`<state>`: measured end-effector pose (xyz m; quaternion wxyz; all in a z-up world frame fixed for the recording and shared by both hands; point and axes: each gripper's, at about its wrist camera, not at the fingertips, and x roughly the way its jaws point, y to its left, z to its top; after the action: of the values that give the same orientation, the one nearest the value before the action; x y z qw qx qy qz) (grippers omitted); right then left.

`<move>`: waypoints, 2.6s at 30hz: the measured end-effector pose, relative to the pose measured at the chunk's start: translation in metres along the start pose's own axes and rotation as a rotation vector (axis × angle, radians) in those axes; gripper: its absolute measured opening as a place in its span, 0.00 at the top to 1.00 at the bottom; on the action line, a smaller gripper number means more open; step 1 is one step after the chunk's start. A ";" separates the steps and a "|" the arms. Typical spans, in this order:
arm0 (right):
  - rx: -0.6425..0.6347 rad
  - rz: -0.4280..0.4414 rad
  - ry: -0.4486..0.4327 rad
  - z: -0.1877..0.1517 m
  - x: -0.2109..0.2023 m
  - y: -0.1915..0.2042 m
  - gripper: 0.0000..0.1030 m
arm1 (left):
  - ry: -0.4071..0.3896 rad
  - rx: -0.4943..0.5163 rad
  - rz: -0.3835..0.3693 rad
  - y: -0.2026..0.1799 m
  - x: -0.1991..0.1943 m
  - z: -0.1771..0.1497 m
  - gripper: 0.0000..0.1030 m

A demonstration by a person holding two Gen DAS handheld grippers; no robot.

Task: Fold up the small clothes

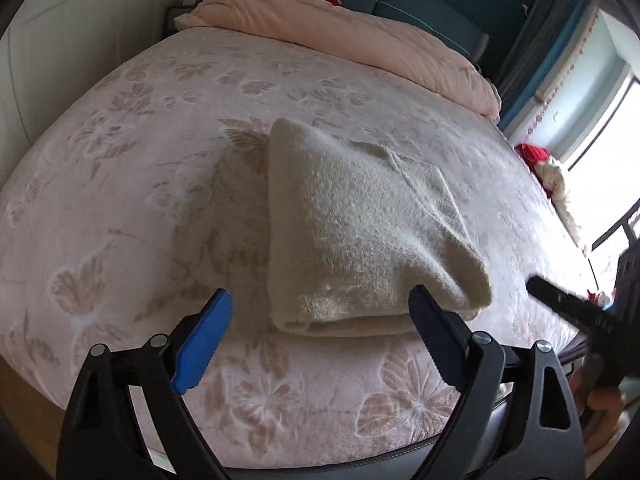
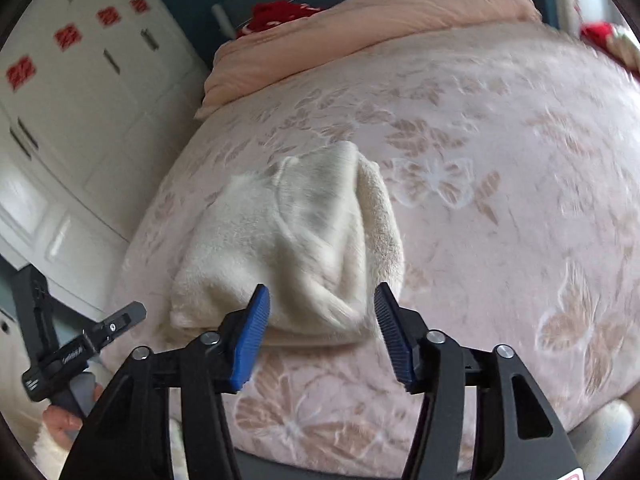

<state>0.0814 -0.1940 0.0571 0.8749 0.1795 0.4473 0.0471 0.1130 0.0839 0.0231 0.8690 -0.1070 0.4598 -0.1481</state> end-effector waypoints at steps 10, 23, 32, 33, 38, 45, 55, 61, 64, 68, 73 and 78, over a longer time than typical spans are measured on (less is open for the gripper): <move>0.225 0.096 0.158 0.000 0.077 -0.021 0.81 | 0.126 0.138 0.038 0.000 0.063 -0.011 0.48; -0.005 -0.100 0.120 -0.019 0.059 -0.001 0.71 | 0.191 0.085 0.069 0.019 0.073 -0.022 0.49; -0.130 -0.067 -0.045 0.018 0.012 0.037 0.72 | -0.040 0.058 -0.027 -0.011 -0.005 0.020 0.44; -0.153 -0.083 -0.012 0.018 0.027 0.038 0.72 | -0.035 0.067 -0.011 -0.014 0.003 0.026 0.44; -0.216 -0.219 0.135 -0.015 0.093 0.024 0.72 | 0.135 0.098 0.124 -0.012 0.088 0.012 0.43; -0.189 -0.178 0.007 -0.009 0.012 0.044 0.45 | 0.070 0.178 0.178 -0.043 0.045 0.007 0.42; -0.052 -0.263 -0.042 -0.064 -0.049 0.016 0.26 | -0.031 0.212 0.267 -0.081 -0.009 -0.039 0.11; -0.050 -0.271 -0.057 -0.088 -0.067 0.013 0.22 | -0.043 0.213 0.288 -0.095 -0.025 -0.062 0.09; -0.054 -0.282 -0.077 -0.099 -0.076 0.015 0.20 | -0.070 0.234 0.302 -0.102 -0.034 -0.074 0.09; -0.038 -0.295 -0.093 -0.108 -0.083 0.015 0.19 | -0.083 0.263 0.322 -0.112 -0.041 -0.085 0.09; -0.019 -0.308 -0.078 -0.108 -0.082 0.011 0.19 | -0.090 0.251 0.316 -0.111 -0.045 -0.088 0.09; -0.049 -0.313 -0.075 -0.111 -0.080 0.021 0.18 | -0.104 0.244 0.350 -0.108 -0.047 -0.089 0.09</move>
<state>-0.0532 -0.1640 0.0659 0.8918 0.0880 0.4353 -0.0859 -0.0029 -0.0050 0.0445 0.9106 0.0727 0.4046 -0.0436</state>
